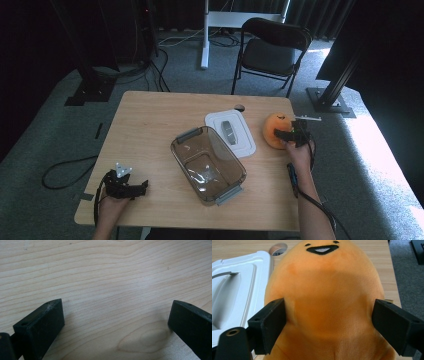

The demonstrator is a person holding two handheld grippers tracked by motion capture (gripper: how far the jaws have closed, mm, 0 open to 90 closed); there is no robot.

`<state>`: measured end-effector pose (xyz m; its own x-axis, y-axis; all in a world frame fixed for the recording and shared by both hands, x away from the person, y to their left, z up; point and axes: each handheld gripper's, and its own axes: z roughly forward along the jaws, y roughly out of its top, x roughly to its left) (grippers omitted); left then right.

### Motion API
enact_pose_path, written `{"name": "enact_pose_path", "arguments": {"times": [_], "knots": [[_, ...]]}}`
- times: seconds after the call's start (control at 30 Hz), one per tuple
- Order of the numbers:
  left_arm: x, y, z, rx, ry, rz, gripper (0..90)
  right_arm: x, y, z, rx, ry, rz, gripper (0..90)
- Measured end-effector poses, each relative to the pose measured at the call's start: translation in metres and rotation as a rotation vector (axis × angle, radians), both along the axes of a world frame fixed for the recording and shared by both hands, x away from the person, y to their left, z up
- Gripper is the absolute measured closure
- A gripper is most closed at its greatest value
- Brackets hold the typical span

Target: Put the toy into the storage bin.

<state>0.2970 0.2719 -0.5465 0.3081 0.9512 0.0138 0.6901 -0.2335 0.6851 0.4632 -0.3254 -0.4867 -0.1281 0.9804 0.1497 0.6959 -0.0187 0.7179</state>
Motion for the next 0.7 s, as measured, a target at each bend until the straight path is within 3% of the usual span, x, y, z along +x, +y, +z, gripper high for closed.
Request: {"name": "enact_pose_path", "arguments": {"times": [0.23, 0.37, 0.5, 0.6, 0.7], "knots": [[0.000, 0.000, 0.000, -0.001, 0.000, 0.002, 0.9, 0.001, -0.001, -0.008, 0.001, 0.022, 0.006, 12.6], [0.000, 0.000, 0.000, -0.002, 0.000, 0.004, 0.9, 0.001, 0.003, -0.009, -0.038, 0.040, 0.036, 15.5], [0.000, 0.000, 0.000, -0.001, 0.000, 0.004, 0.9, -0.002, 0.001, -0.010, -0.029, 0.015, 0.053, 24.0], [0.000, 0.000, 0.000, -0.001, 0.000, 0.004, 0.9, -0.007, 0.000, -0.011, -0.026, -0.018, 0.060, 36.0], [0.000, 0.000, 0.000, 0.000, 0.001, 0.004, 0.9, -0.010, 0.002, -0.009, -0.038, -0.019, 0.061, 46.1]]}}
